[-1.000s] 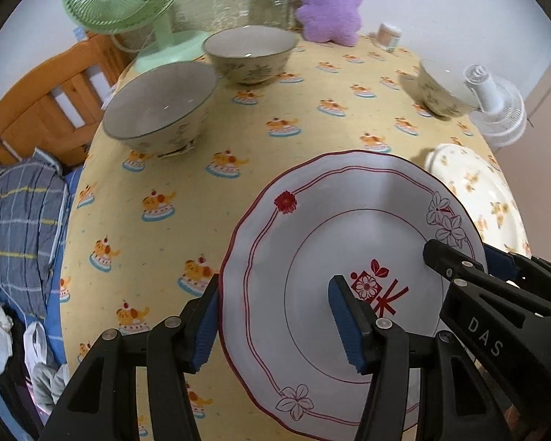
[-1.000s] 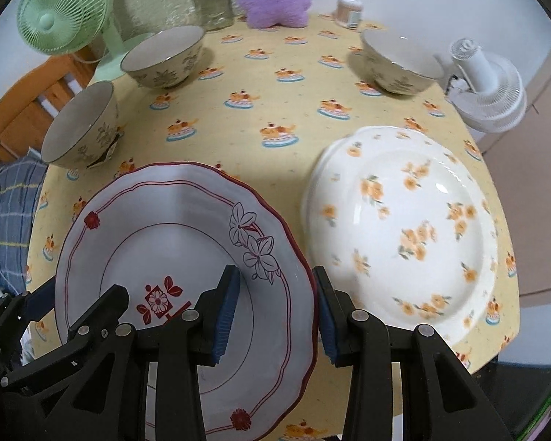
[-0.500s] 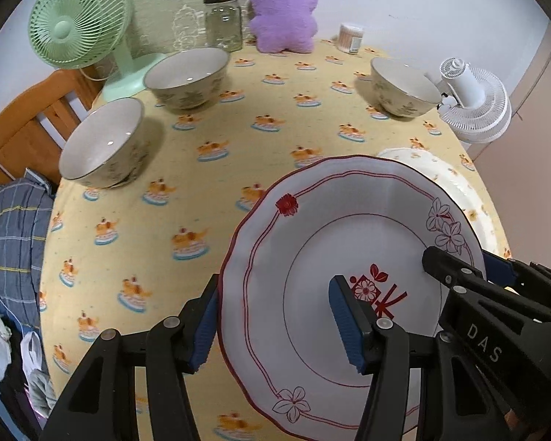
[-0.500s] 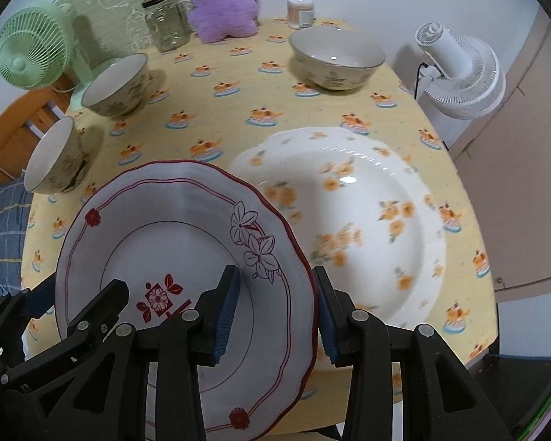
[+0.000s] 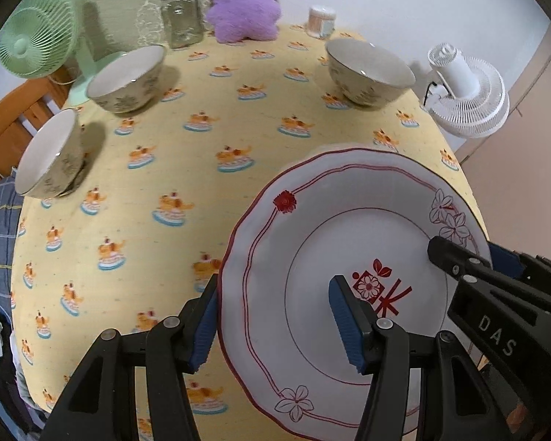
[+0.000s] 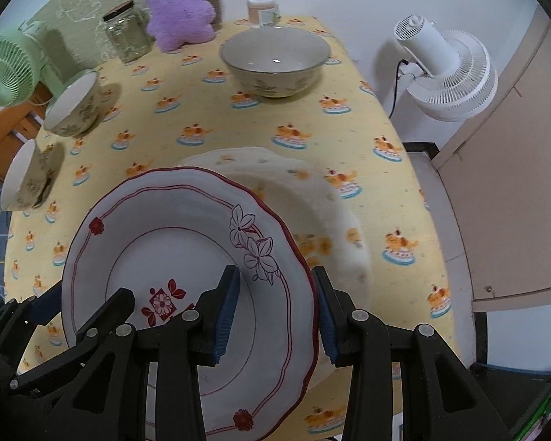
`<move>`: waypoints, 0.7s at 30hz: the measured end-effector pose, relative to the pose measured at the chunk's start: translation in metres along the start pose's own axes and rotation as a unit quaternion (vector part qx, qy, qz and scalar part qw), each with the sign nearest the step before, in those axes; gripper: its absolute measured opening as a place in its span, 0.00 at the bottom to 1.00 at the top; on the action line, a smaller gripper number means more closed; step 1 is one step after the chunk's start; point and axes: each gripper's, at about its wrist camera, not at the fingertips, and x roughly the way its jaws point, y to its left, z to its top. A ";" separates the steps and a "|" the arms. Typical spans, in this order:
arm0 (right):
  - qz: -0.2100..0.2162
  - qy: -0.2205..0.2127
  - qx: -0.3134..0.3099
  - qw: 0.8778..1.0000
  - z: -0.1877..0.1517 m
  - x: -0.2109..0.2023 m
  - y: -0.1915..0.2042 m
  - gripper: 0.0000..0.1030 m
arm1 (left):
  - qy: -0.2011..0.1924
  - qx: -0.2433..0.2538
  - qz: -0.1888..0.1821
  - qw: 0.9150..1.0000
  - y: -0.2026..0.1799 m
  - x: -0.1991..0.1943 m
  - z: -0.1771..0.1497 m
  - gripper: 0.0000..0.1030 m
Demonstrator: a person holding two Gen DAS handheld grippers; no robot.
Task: Organize plates and bowls
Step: 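Lower the red-character plate onto the flowered plate stack with both grippers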
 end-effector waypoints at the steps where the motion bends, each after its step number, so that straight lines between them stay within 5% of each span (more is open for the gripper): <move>1: 0.000 0.003 0.001 1.000 0.001 0.003 -0.007 0.42 | 0.004 0.002 0.002 1.000 -0.007 0.004 0.001 0.56; 21: 0.022 0.027 -0.018 0.999 0.018 0.035 -0.050 0.42 | 0.010 0.005 0.057 0.998 -0.054 0.029 0.013 0.58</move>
